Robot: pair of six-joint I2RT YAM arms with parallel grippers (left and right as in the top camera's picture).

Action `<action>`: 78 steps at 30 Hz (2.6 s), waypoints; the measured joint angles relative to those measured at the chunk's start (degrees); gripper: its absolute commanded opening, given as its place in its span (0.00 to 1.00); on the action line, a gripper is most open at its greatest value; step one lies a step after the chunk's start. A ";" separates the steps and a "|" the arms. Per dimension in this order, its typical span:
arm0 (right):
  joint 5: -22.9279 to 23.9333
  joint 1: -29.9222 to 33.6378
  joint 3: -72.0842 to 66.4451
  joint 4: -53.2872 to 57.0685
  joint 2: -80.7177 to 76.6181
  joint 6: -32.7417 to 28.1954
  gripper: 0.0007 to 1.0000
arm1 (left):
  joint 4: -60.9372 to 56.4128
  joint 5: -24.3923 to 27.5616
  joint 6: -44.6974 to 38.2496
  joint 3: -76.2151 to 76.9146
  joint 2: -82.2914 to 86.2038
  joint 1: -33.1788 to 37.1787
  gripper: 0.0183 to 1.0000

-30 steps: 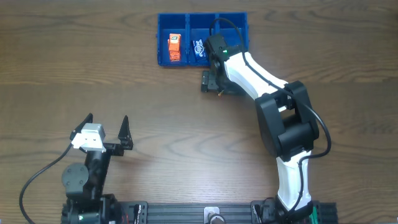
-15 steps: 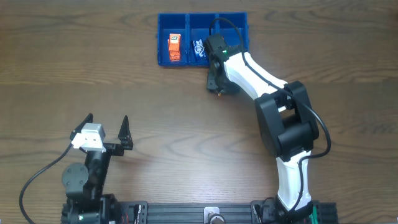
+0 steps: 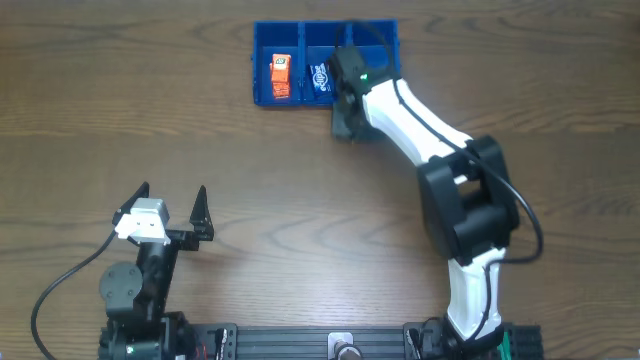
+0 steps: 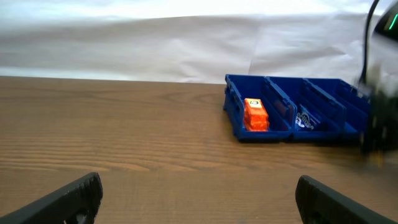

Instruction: Sort Candies Into Trays

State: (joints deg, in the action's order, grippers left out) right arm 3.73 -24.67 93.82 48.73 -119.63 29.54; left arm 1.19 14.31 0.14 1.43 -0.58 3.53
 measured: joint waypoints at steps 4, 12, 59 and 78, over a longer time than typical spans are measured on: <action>6.10 1.09 8.17 -2.64 6.40 -2.91 0.04 | 0.00 0.00 0.00 0.00 0.00 0.00 1.00; 12.28 5.84 12.50 -12.13 8.35 -9.88 0.06 | 0.00 0.00 0.00 0.02 0.00 0.00 1.00; 17.51 8.22 11.13 3.76 26.05 -18.21 1.00 | 0.02 0.00 0.00 0.00 0.00 0.00 1.00; 10.71 22.36 -32.30 -9.09 70.25 -19.50 1.00 | 0.02 0.02 0.00 0.02 -0.04 0.00 1.00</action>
State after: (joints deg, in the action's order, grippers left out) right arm 14.44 -2.31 61.52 39.64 -49.39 10.04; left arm 1.21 14.33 0.14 1.45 -0.62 3.53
